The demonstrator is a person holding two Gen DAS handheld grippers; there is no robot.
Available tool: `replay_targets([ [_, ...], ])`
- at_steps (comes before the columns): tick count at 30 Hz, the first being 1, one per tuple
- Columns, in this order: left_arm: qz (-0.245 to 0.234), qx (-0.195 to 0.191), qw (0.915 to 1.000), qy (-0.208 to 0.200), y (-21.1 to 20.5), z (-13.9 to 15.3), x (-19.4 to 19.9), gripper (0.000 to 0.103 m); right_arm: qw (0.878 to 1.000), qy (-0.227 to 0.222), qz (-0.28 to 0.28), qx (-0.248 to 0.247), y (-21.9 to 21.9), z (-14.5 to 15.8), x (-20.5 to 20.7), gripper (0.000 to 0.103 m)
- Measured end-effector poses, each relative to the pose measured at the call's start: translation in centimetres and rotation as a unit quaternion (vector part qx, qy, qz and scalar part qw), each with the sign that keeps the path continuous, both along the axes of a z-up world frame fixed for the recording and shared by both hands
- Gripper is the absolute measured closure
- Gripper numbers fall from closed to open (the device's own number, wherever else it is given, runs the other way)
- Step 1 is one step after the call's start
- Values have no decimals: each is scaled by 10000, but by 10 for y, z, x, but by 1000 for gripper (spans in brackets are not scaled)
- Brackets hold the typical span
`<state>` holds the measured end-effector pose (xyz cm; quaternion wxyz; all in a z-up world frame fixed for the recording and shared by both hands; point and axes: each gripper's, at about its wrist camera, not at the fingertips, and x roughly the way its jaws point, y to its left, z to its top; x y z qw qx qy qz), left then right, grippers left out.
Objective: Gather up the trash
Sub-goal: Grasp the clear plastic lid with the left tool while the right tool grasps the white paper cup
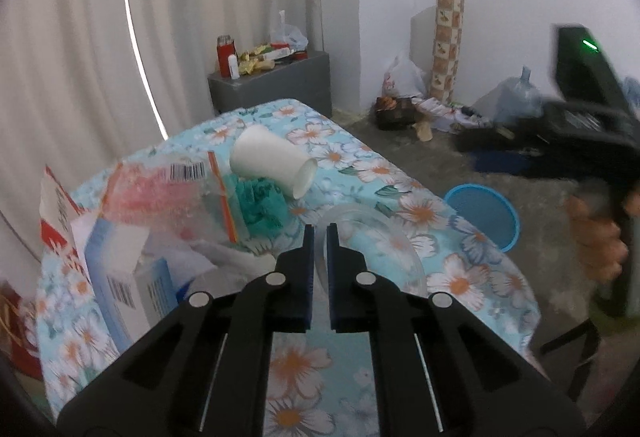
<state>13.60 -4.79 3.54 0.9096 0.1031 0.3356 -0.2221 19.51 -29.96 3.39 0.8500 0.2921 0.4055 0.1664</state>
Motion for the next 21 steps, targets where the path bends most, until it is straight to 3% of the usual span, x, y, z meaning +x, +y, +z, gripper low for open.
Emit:
replay_targets([
  [5, -26, -311, 9993, 223, 8, -5, 1, 99, 9966, 237, 724, -314, 42, 6, 76, 21],
  [10, -91, -443, 9986, 273, 8, -8, 2, 99, 9843, 571, 1343, -996, 87, -1, 150, 21],
  [18, -153, -559, 9978, 320, 11, -9, 7, 99, 9629, 1057, 1877, -1626, 129, -24, 198, 21],
  [21, -183, -582, 9977, 305, 10, -8, 7, 99, 9633, 1115, 1775, -1677, 131, -29, 201, 21],
])
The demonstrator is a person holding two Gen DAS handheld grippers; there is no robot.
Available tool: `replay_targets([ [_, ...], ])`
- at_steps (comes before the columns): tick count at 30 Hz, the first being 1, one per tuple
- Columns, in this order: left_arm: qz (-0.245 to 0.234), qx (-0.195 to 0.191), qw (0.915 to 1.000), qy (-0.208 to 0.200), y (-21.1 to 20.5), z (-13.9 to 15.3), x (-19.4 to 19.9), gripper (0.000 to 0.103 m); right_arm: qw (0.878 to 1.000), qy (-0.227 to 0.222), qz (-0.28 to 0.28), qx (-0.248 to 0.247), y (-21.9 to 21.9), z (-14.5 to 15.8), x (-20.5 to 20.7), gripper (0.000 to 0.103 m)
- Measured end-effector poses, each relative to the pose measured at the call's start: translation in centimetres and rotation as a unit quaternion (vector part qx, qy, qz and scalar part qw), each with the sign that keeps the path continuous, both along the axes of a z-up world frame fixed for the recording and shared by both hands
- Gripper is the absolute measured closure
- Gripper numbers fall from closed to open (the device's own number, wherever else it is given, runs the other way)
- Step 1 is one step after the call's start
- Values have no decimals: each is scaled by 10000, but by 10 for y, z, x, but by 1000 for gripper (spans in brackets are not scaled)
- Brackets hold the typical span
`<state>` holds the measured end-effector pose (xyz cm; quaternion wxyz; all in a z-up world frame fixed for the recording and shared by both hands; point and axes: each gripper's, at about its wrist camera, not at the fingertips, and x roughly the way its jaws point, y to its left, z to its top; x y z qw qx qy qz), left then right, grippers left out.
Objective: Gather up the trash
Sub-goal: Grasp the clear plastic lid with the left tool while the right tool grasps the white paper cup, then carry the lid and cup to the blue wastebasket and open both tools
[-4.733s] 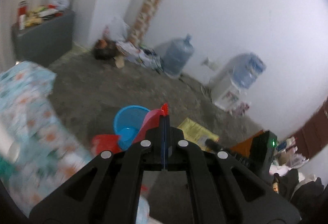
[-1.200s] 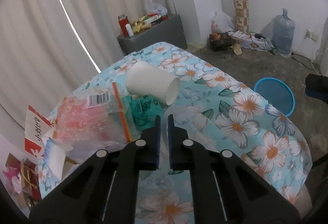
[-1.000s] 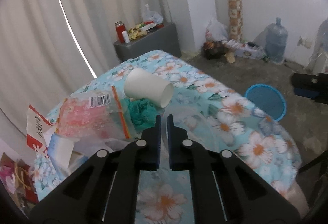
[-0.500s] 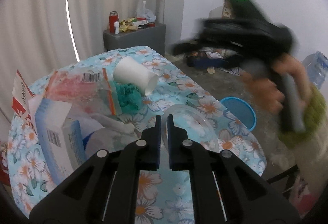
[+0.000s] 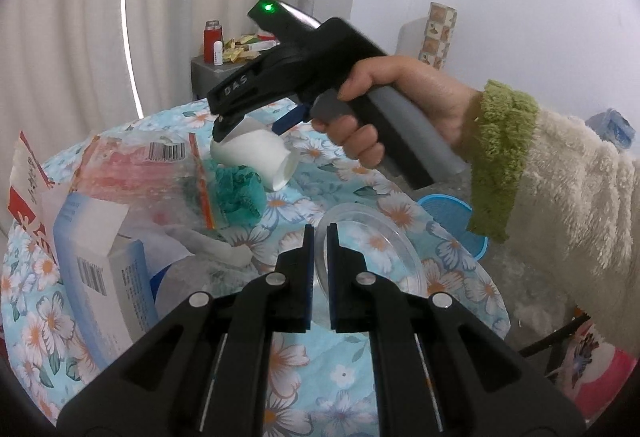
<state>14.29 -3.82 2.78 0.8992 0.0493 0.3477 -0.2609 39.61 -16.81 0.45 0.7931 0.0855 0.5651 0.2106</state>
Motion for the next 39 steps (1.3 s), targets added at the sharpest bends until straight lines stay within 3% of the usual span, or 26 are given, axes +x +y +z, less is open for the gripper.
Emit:
replay_targets([
  [5, -50, -43, 10000, -33, -1, 3, -2, 99, 9990, 98, -247, 352, -10, -6, 0, 36],
  [14, -204, -92, 9997, -138, 0, 9, -3, 99, 9906, -326, -1058, 805, -55, 8, -38, 39],
  [21, -158, 43, 9997, -181, -3, 13, -4, 99, 9728, -840, -1816, 1167, -99, 25, -100, 39],
  [26, -121, 181, 9995, -234, -8, 14, -10, 99, 9622, -1329, -2197, 911, -112, 37, -149, 39],
  [32, -177, 434, 9983, -338, -20, 16, -14, 99, 9479, -1660, -2569, 892, -131, 41, -200, 39],
  [39, -301, 645, 9965, -435, -41, 19, -19, 99, 9251, -1874, -3061, 1236, -167, 40, -254, 39],
])
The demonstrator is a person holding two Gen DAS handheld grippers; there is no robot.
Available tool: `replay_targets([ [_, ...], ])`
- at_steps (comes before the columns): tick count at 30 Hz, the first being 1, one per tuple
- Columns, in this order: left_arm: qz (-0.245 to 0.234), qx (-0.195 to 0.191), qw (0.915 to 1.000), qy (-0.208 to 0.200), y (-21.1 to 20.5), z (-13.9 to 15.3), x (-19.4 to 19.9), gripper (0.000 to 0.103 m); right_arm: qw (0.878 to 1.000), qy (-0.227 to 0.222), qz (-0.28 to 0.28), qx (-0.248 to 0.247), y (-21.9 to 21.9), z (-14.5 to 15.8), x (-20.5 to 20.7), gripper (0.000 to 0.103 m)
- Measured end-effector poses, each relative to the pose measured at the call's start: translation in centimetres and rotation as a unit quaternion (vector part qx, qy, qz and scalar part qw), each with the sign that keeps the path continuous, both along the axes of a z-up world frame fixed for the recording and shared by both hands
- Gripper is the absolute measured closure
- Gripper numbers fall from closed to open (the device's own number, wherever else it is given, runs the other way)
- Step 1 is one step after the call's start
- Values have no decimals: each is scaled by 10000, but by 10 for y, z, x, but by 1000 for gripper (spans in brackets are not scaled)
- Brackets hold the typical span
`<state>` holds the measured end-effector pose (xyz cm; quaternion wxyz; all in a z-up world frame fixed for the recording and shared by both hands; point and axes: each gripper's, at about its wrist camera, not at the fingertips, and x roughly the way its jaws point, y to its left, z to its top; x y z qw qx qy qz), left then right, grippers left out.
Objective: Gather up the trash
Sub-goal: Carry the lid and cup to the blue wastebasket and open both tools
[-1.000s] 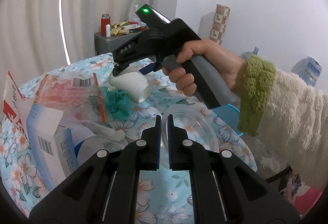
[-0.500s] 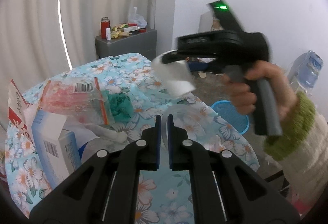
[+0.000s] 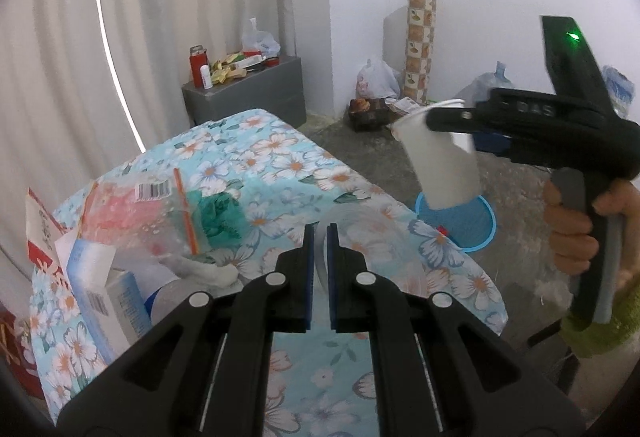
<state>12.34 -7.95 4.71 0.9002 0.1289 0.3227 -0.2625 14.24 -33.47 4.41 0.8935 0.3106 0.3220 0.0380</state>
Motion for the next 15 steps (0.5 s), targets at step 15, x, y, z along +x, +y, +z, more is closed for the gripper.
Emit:
replay_targets([
  [15, -870, -73, 9955, 369, -114, 5, 22, 99, 9876, -154, -1557, -105, -102, -10, -72, 39],
])
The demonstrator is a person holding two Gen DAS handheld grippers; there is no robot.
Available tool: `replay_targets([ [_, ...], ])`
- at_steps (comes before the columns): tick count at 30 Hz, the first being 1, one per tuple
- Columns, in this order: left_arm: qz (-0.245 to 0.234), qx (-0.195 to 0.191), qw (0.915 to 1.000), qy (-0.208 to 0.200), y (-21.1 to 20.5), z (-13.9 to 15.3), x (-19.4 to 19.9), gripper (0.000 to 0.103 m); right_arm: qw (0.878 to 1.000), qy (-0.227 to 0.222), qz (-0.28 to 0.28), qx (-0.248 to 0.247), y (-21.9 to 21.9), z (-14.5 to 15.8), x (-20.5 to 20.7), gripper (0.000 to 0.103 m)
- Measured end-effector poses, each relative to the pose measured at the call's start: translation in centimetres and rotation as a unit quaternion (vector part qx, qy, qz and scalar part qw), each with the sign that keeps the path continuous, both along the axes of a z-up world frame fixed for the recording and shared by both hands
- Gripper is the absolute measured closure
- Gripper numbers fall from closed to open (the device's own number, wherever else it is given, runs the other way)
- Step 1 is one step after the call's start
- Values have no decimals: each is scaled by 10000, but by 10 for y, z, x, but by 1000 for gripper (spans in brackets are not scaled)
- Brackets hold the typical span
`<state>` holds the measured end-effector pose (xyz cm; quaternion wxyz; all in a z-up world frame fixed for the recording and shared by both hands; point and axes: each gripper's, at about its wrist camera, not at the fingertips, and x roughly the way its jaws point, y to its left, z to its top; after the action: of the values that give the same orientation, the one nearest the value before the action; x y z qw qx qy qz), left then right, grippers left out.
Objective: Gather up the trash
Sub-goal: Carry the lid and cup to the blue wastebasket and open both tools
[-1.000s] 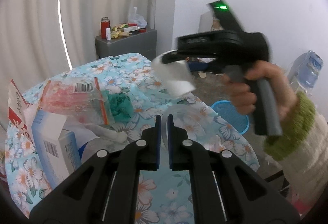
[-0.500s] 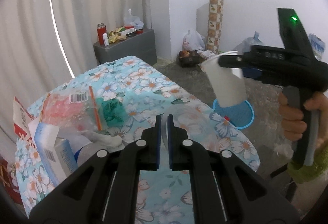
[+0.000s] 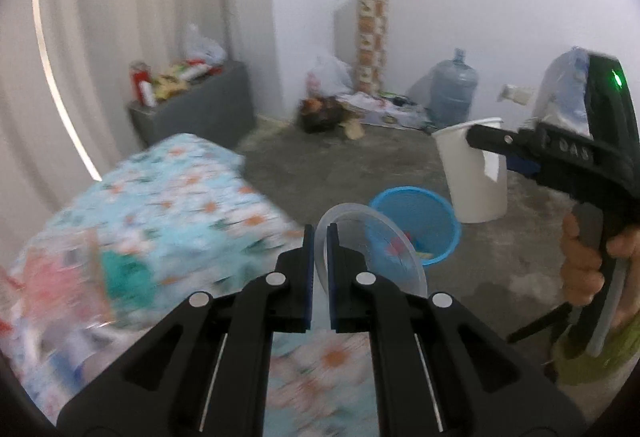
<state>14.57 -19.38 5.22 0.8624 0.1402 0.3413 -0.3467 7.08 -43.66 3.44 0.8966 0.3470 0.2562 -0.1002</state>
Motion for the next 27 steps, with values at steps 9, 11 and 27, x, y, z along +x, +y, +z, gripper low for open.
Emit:
replay_targets([
  [9, -843, 357, 9939, 616, -152, -34, 39, 99, 9921, 471, -1050, 493, -100, -48, -20, 39],
  [11, -976, 614, 9896, 855, -190, -59, 50, 99, 9897, 589, -1127, 652, -115, -65, -20, 39],
  [27, -1039, 2188, 9666, 842, -331, -207, 102, 60, 9480, 2369, -1514, 1491, -206, -239, 62, 21],
])
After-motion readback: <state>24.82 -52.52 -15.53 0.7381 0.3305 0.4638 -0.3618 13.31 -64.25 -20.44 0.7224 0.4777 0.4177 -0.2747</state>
